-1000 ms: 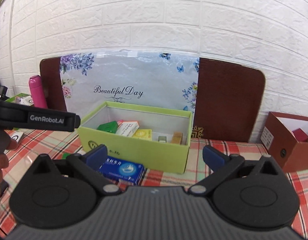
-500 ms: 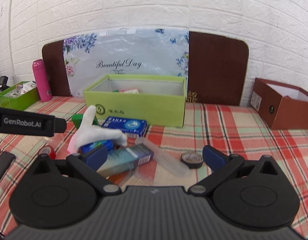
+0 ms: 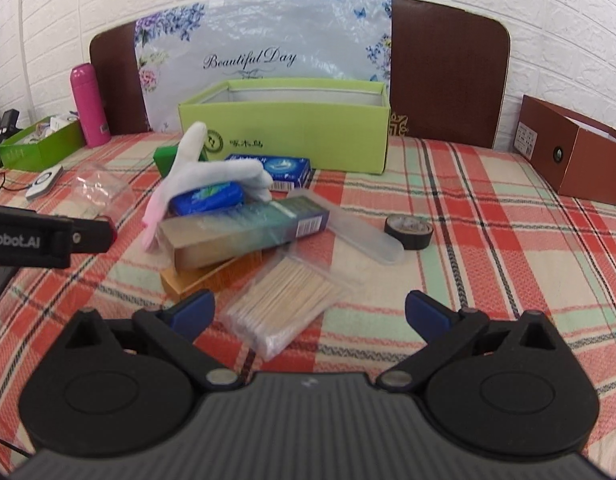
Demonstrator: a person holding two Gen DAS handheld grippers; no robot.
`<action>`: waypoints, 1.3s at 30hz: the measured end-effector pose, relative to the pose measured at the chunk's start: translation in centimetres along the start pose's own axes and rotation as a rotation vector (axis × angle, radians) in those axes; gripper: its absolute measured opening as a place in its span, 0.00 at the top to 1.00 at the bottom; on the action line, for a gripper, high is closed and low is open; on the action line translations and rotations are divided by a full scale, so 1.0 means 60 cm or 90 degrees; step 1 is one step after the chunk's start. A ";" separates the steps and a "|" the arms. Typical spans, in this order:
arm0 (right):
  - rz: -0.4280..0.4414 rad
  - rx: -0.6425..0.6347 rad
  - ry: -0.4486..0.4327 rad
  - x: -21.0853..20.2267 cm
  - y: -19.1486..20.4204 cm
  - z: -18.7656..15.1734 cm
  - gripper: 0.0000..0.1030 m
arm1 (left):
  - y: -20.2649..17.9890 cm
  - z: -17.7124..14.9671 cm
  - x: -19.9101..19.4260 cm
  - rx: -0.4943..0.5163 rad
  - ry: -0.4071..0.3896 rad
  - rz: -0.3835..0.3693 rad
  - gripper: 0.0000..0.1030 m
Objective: Organize objects
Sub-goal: 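Withdraw both open tools from the lime-green box back over the table, then grasp the tall teal-silver box with the left tool while the right tool grasps the cotton-swab bag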
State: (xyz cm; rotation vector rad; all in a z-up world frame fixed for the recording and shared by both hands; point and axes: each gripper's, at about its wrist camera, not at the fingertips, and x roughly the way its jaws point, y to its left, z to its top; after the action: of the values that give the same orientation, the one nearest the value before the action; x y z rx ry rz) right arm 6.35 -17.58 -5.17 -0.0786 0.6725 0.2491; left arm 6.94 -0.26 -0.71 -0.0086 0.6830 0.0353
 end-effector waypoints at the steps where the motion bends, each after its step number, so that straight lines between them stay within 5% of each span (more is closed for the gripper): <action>1: 0.001 0.000 0.003 0.001 0.001 -0.002 0.00 | 0.002 -0.002 0.002 -0.002 0.004 -0.001 0.09; 13: 0.038 0.001 0.052 0.081 0.046 -0.002 0.01 | 0.013 -0.012 -0.004 -0.005 -0.005 -0.059 0.09; 23: 0.023 0.015 0.064 0.056 -0.001 -0.026 0.60 | -0.064 0.022 0.053 0.070 0.002 -0.143 0.09; 26: 0.014 0.032 0.066 0.047 -0.024 -0.031 0.62 | -0.083 0.031 0.078 0.092 0.011 -0.146 0.09; 28: 0.019 0.036 0.064 0.040 -0.034 -0.032 0.61 | -0.088 0.036 0.092 0.094 0.021 -0.153 0.17; 31: 0.028 0.033 0.048 0.033 -0.037 -0.028 0.48 | -0.089 0.039 0.110 0.097 0.055 -0.164 0.51; 35: 0.021 0.034 0.045 0.039 -0.038 -0.024 0.48 | -0.081 0.027 0.106 0.098 0.065 -0.183 0.57; 39: 0.035 0.043 0.056 0.039 -0.048 -0.028 0.64 | -0.068 0.006 0.060 0.128 0.052 -0.200 0.58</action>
State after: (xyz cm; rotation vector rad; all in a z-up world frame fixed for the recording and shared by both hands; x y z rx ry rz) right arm 7.82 -20.17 -7.97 -0.0061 0.7700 0.2770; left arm 10.13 -4.23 -2.70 0.0770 0.7581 -0.3365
